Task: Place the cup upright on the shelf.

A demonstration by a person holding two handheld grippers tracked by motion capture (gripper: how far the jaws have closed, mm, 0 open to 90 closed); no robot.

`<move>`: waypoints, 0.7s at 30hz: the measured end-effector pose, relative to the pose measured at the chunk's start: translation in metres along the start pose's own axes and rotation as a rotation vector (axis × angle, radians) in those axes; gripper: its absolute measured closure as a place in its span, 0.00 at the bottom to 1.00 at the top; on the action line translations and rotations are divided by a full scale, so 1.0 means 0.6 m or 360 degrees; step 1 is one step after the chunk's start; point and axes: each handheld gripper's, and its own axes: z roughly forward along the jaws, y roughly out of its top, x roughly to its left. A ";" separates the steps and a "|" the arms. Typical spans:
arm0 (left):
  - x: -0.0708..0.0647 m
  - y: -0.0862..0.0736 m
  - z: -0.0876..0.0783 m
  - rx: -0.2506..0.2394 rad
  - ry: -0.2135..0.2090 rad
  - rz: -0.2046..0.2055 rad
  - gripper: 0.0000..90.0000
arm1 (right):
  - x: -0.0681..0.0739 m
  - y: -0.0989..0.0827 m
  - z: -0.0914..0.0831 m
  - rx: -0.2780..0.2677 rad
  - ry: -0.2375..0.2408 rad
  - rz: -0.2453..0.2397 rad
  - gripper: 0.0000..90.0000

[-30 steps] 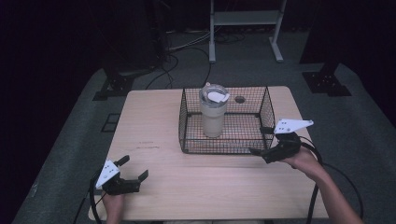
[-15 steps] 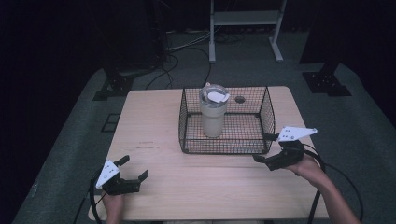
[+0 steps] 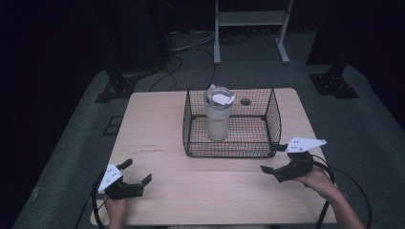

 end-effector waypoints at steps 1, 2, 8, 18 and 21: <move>0.000 0.000 0.000 0.0000 0.0000 0.0001 0.00 | 0.001 -0.003 0.000 0.0002 -0.0003 0.0002 0.09; 0.000 0.000 0.000 0.0000 0.0000 0.0001 0.00 | 0.001 -0.005 0.000 0.0002 -0.0001 0.0010 0.09; 0.000 0.000 0.000 0.0001 0.0001 0.0001 0.00 | 0.002 -0.019 -0.003 -0.0002 -0.0018 0.0020 0.09; 0.000 0.000 0.000 0.0003 0.0001 0.0004 0.00 | 0.010 -0.040 -0.003 -0.0014 -0.0027 0.0036 0.09; -0.001 0.000 0.000 0.0003 0.0002 0.0006 0.00 | 0.012 -0.050 0.000 -0.0013 -0.0025 0.0044 0.09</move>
